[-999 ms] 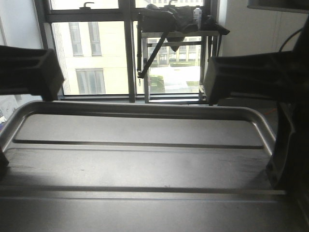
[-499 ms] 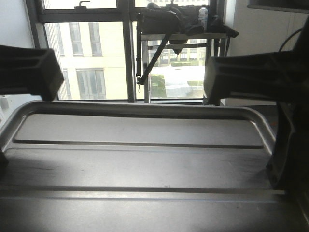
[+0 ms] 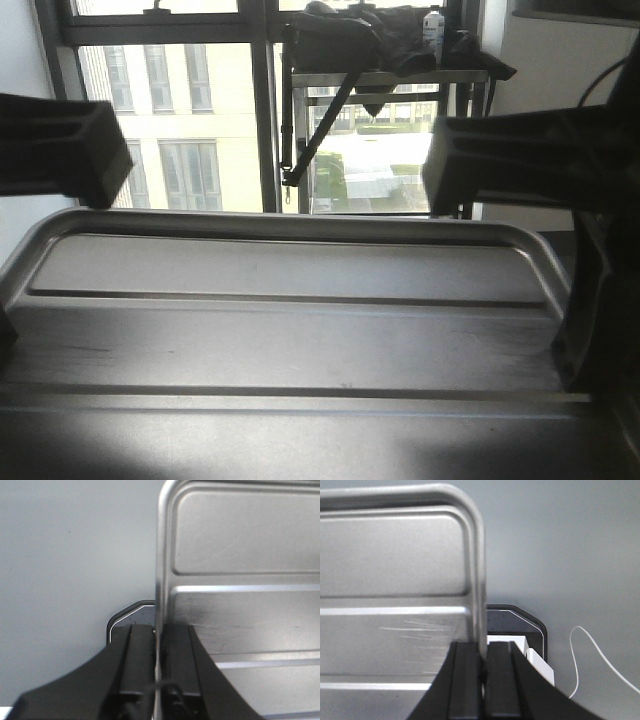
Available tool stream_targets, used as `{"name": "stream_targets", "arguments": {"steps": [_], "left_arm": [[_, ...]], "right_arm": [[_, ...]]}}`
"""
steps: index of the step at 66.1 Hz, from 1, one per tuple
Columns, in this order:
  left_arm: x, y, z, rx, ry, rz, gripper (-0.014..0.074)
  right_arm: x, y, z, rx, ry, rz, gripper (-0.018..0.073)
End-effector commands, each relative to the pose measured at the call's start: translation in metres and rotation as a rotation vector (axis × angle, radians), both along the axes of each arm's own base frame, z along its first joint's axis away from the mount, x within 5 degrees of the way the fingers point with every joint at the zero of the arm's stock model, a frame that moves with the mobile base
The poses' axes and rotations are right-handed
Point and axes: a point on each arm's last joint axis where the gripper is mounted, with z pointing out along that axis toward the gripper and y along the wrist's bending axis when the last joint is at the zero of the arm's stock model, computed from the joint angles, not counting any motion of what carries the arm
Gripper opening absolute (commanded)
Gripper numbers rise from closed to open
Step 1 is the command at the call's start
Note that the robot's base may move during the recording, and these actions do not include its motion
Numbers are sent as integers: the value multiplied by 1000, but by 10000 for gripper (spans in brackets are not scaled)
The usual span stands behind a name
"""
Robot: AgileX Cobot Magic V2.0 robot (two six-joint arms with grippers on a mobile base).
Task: Grab silver tray and place in blue box
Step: 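Hold the tray level in both grippers while the base drives to the blue bins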
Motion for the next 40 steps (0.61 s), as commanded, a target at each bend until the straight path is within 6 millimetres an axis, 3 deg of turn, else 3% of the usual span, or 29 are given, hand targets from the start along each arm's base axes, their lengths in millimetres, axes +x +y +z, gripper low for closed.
{"name": "stream_targets", "arguments": {"steps": [1,40], "left_arm": [[0,4,12,1,-39,8,-9],[0,4,12,1,-39,8,-9]], "right_arm": [[2,-4,12,-4,-52,7,59],[2,-4,12,-4,-52,7,59]]}}
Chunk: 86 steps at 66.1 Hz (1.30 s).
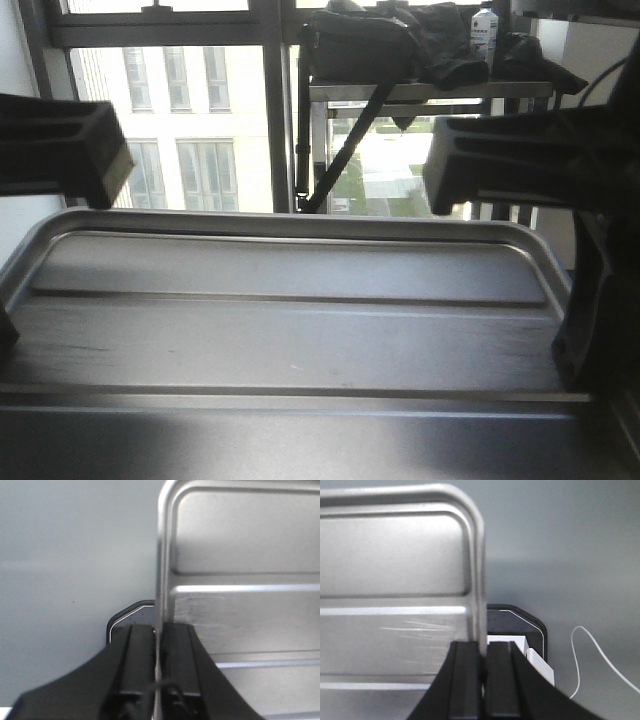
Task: Grab silver tray and place in blue box
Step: 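Hold the tray level in both grippers while the base drives to the blue bins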
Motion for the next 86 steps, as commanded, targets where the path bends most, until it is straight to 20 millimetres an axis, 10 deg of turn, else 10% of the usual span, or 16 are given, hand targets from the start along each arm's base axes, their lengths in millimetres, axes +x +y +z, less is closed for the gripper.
{"name": "stream_targets", "arguments": {"steps": [1,86], "left_arm": [[0,4,12,1,-39,8,-9],[0,4,12,1,-39,8,-9]], "right_arm": [[2,-4,12,-4,-52,7,59],[2,-4,12,-4,-52,7,59]]}}
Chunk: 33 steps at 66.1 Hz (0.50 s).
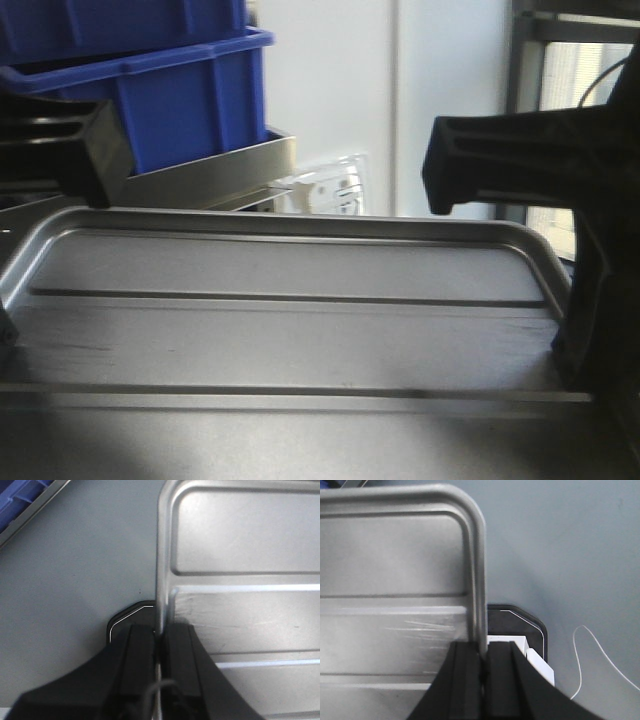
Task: Grab silver tray and place in blue box
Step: 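Hold the tray level in both grippers while the base drives to the blue bins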
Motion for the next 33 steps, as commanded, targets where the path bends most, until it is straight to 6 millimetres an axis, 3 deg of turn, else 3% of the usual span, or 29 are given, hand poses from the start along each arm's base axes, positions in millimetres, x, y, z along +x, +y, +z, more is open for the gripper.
{"name": "stream_targets", "arguments": {"steps": [1,33], "left_arm": [[0,4,12,0,-37,9,-9],[0,4,12,0,-37,9,-9]], "right_arm": [[2,-4,12,-4,-52,7,59],[2,-4,12,-4,-51,6,59]]}}
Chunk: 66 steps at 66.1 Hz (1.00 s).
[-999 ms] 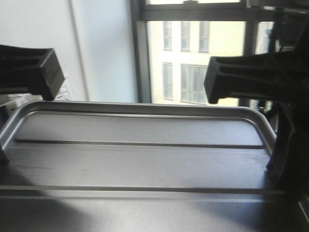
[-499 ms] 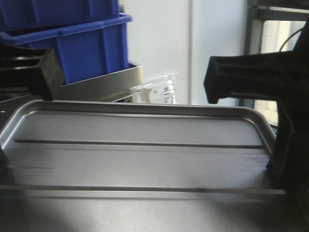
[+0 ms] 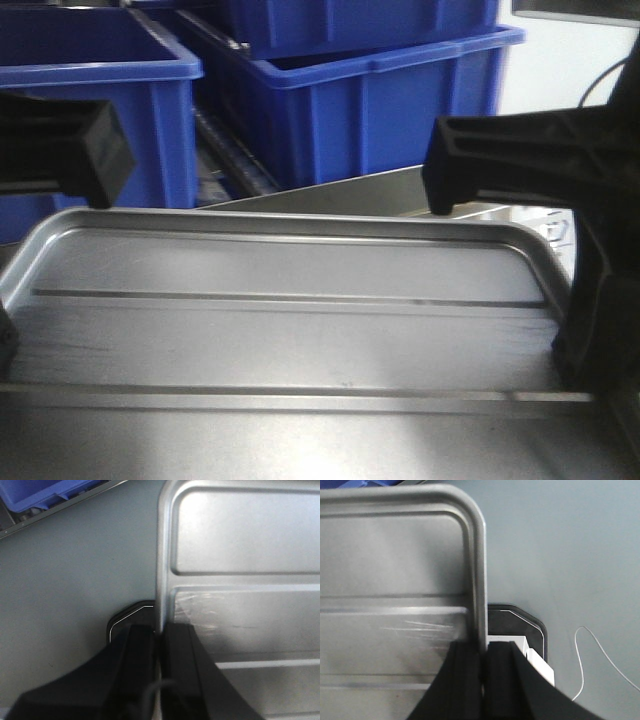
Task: Grab silver tray and place in blue box
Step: 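Hold the tray level in both grippers while the base drives to the blue bins, then hold the tray above the blue bin while the base aligns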
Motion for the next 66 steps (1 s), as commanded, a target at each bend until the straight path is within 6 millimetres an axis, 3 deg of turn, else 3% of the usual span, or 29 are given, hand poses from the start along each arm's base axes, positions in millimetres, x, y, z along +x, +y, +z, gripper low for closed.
{"name": "stream_targets", "arguments": {"steps": [1,66], "left_arm": [[0,4,12,0,-37,9,-9],[0,4,12,0,-37,9,-9]], "right_arm": [[2,-4,12,-4,-51,6,59],[2,-5,12,-5,-51,6,59]]}}
